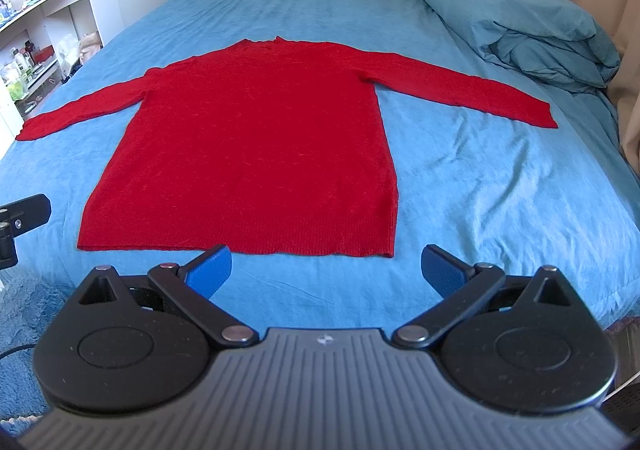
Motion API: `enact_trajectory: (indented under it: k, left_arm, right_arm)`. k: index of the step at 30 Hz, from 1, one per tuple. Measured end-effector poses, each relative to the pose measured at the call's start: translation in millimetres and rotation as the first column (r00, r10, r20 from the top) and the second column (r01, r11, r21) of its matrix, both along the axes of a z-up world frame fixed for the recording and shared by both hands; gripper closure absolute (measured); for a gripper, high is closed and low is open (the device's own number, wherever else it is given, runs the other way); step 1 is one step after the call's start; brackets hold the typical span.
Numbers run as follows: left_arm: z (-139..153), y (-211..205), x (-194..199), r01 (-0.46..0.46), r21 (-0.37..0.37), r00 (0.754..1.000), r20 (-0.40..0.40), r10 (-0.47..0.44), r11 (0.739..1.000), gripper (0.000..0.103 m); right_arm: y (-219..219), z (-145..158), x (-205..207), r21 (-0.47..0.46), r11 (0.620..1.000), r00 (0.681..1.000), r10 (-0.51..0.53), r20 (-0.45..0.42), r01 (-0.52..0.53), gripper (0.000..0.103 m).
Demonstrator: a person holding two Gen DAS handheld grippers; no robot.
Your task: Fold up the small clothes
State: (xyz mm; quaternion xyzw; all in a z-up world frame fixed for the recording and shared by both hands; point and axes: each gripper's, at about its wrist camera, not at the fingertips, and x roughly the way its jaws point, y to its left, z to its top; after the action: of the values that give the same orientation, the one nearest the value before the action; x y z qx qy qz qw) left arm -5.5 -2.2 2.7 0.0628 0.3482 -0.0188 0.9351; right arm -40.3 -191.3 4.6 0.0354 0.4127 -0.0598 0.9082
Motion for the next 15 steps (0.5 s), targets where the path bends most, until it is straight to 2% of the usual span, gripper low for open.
enact_trajectory:
  k: [15]
  left_arm:
    - [2.0,-0.6,-0.7,-0.005,-0.004,1.0,0.003,0.005,1.0,0.0]
  right_arm:
    - [4.4,1.9,2.8,0.003,1.0,1.0,0.004,0.003,-0.004,0.0]
